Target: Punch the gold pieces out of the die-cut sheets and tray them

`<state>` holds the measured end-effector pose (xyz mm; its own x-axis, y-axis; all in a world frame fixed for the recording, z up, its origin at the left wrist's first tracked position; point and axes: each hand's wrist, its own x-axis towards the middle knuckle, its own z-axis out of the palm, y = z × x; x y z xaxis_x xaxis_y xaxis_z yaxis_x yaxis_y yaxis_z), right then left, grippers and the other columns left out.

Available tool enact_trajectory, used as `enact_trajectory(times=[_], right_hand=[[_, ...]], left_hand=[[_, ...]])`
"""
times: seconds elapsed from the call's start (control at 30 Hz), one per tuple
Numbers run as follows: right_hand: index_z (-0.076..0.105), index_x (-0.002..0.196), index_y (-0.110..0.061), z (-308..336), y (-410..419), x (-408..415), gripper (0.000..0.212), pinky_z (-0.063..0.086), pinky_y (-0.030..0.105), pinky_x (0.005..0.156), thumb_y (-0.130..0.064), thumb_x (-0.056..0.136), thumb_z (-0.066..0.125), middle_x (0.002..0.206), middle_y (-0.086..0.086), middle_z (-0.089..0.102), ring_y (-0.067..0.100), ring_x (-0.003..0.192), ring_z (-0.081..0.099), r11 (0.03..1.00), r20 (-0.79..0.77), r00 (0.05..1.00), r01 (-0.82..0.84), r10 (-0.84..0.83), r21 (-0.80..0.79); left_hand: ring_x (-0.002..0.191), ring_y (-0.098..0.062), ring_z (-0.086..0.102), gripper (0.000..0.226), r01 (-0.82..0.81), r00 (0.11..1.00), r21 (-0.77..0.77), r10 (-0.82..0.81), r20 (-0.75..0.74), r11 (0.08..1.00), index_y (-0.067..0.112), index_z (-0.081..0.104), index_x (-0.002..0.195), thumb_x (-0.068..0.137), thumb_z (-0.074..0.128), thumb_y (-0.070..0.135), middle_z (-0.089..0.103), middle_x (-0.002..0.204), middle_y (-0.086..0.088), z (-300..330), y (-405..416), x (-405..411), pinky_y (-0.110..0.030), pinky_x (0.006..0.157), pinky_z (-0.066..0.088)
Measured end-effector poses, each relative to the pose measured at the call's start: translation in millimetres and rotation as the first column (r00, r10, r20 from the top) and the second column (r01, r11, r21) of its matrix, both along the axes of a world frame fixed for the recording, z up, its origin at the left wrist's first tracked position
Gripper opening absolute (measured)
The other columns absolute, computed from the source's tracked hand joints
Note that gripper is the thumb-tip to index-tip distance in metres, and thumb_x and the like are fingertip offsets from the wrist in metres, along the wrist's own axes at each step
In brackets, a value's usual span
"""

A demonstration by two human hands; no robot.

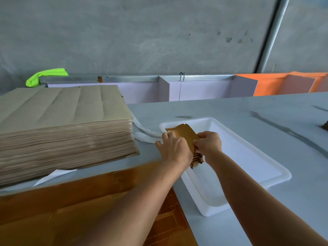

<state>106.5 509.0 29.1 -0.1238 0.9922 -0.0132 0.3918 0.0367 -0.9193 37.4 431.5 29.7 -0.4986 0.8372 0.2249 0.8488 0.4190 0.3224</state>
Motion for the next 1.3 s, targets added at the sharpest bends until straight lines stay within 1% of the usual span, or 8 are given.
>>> enact_trajectory(times=[0.17, 0.27, 0.47, 0.6, 0.87, 1.07, 1.17, 1.3], right_hand=[[0.063, 0.08, -0.006, -4, 1, -5, 0.016, 0.035, 0.023, 0.049, 0.005, 0.074, 0.053, 0.074, 0.008, 0.055, 0.024, 0.073, 0.05, 0.988, 0.256, 0.965, -0.087, 0.051, 0.131], [0.063, 0.075, -0.009, -8, 0, -5, 0.006, 0.042, 0.028, 0.059, -0.004, 0.075, 0.059, 0.082, 0.012, 0.06, 0.032, 0.086, 0.055, 0.972, 0.42, 0.907, -0.128, 0.034, 0.198], [0.063, 0.069, -0.006, -7, -5, -8, 0.016, 0.032, 0.024, 0.046, 0.003, 0.074, 0.05, 0.062, 0.007, 0.049, 0.024, 0.066, 0.045, 0.948, 0.547, 0.826, -0.269, 0.135, 0.173], [0.073, 0.093, -0.011, -6, -6, 0, 0.027, 0.052, 0.029, 0.067, -0.006, 0.086, 0.048, 0.088, 0.01, 0.068, 0.026, 0.086, 0.064, 0.904, 0.624, 0.734, -0.415, 0.268, 0.101], [0.053, 0.112, -0.009, -7, -11, 3, 0.022, 0.044, 0.046, 0.098, -0.008, 0.094, 0.041, 0.124, 0.014, 0.05, 0.035, 0.119, 0.048, 0.85, 0.746, 0.569, -0.526, 0.346, 0.007], [0.036, 0.141, -0.025, 5, -23, -4, 0.042, 0.02, 0.059, 0.112, -0.014, 0.101, 0.034, 0.147, 0.007, 0.03, 0.037, 0.144, 0.009, 0.867, 0.836, 0.455, -0.495, 0.307, -0.049], [0.03, 0.145, -0.03, 11, -37, -7, 0.05, 0.014, 0.06, 0.112, -0.012, 0.099, 0.039, 0.156, 0.005, 0.016, 0.038, 0.146, -0.004, 0.873, 0.853, 0.43, -0.484, 0.295, -0.059], [0.04, 0.137, -0.027, 18, -62, -8, 0.041, 0.023, 0.05, 0.11, -0.014, 0.099, 0.04, 0.152, -0.001, 0.029, 0.03, 0.147, 0.003, 0.855, 0.844, 0.513, -0.499, 0.157, 0.144]], left_hand=[[0.125, -0.025, 0.031, 0.011, 0.024, 0.994, -0.088, -0.032, -0.1, 0.996, 0.02, 0.05, 0.081, 0.086, 0.046, 0.011, 0.048, 0.125, -0.007, 4, 0, 2, -0.053, 0.108, 0.012], [0.127, -0.024, 0.03, 0.009, 0.018, 0.992, -0.141, -0.036, -0.122, 0.99, 0.019, 0.048, 0.079, 0.086, 0.044, 0.014, 0.05, 0.121, -0.006, 3, 0, 2, -0.056, 0.111, 0.002], [0.134, -0.024, 0.023, 0.03, 0.013, 0.99, -0.252, -0.047, -0.131, 0.968, 0.015, 0.062, 0.109, 0.085, 0.046, 0.022, 0.049, 0.128, -0.005, 4, 4, -1, -0.059, 0.111, -0.001], [0.142, -0.025, 0.008, 0.041, 0.036, 0.996, -0.3, -0.059, -0.069, 0.953, 0.013, 0.058, 0.121, 0.084, 0.045, 0.024, 0.041, 0.14, -0.007, 3, 9, -4, -0.061, 0.11, -0.004], [0.146, -0.021, -0.012, 0.052, 0.098, 0.993, -0.277, -0.074, 0.093, 0.956, 0.009, 0.046, 0.137, 0.086, 0.037, 0.018, 0.018, 0.156, -0.006, 1, 3, -7, -0.059, 0.112, -0.002], [0.141, -0.021, 0.014, 0.033, 0.228, 0.961, -0.112, -0.205, 0.188, 0.967, 0.011, 0.047, 0.123, 0.1, 0.027, 0.024, 0.032, 0.144, -0.004, 9, -13, -19, -0.051, 0.107, 0.028], [0.137, -0.022, 0.023, 0.034, 0.282, 0.939, -0.078, -0.258, 0.227, 0.956, 0.008, 0.05, 0.121, 0.102, 0.028, 0.024, 0.04, 0.137, -0.007, 11, -30, -20, -0.046, 0.107, 0.03], [0.134, -0.022, 0.033, 0.037, 0.282, 0.931, 0.03, -0.282, 0.231, 0.959, 0.009, 0.05, 0.127, 0.103, 0.026, 0.022, 0.043, 0.138, -0.008, 19, -61, -16, -0.045, 0.107, 0.033]])
